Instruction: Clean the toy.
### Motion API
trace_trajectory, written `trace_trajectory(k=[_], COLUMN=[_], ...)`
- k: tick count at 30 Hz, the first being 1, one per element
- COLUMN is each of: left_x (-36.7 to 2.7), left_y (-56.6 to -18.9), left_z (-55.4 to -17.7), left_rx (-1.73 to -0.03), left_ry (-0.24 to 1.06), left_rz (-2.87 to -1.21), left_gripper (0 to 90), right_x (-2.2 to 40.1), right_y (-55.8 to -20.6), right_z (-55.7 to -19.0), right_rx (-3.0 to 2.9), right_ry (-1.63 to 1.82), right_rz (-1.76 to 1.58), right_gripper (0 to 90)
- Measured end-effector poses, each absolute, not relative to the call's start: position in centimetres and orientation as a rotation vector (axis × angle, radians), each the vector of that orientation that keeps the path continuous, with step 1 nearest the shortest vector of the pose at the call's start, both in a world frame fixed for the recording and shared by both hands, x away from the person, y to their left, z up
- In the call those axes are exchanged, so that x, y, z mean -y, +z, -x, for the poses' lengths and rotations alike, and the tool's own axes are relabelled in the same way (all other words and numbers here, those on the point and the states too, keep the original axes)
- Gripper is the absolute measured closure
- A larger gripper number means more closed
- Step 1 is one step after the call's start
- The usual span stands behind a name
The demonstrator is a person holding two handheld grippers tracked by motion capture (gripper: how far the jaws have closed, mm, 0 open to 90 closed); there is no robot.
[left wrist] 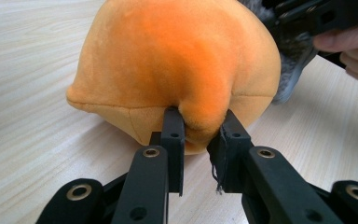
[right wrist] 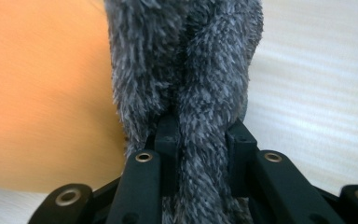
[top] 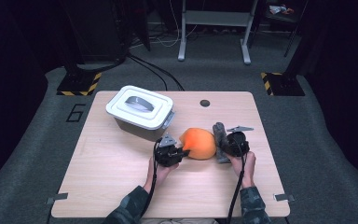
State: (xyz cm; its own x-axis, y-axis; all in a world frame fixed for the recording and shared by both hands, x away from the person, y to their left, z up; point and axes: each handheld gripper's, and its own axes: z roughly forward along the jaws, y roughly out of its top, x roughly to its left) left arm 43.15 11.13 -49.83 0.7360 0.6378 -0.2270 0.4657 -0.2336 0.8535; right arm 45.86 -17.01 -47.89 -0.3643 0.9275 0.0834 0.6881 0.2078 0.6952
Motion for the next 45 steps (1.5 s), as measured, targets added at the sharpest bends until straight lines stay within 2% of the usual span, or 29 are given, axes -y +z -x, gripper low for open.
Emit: trace_trajectory(k=[4,9,18,25,34,35,36,39,40,43,45], left_x=[-11.3,-11.2,-11.1,-10.9,-11.1,-11.0,-11.0,-11.0,-11.0,-11.0,-11.1], left_y=[-49.6,-49.5,-49.3,-49.3,-49.4,-49.5,-49.5,-49.5,-49.4,-49.5,-49.7], left_z=[-43.3,-43.2,-43.0,-42.9,-43.0,-43.0,-43.0,-42.9,-42.9,-42.9,-43.0], left_rx=[-0.851,-0.844,-0.841,-0.834,-0.84,-0.841,-0.841,-0.841,-0.834,-0.839,-0.848], left_ry=[0.192,0.199,0.187,0.195,0.189,0.191,0.191,0.192,0.2,0.196,0.162], left_rz=[-1.883,-1.883,-1.882,-1.883,-1.885,-1.883,-1.883,-1.887,-1.9,-1.898,-1.869], left_gripper=[76.0,76.1,75.8,75.8,75.7,75.6,75.6,75.5,75.3,75.3,75.3], right_x=[17.2,17.4,15.2,11.6,10.0,9.8,9.8,9.8,9.6,9.5,9.6], right_y=[-49.4,-48.7,-42.5,-40.6,-41.4,-41.7,-41.7,-42.3,-42.6,-42.8,-42.8], right_z=[-46.4,-46.1,-43.7,-42.9,-43.4,-43.6,-43.6,-43.9,-44.0,-44.0,-43.9], right_rx=[-2.17,-2.142,-2.115,-2.182,-2.227,-2.236,-2.236,-2.226,-2.21,-2.205,-2.188], right_ry=[0.914,0.909,1.025,1.113,1.117,1.102,1.102,1.108,1.112,1.096,1.087], right_rz=[-1.54,-1.532,-1.332,-1.211,-1.202,-1.205,-1.205,-1.219,-1.228,-1.208,-1.195], right_gripper=[71.5,71.6,71.6,71.5,69.2,64.8,64.8,55.9,55.6,58.4,65.8])
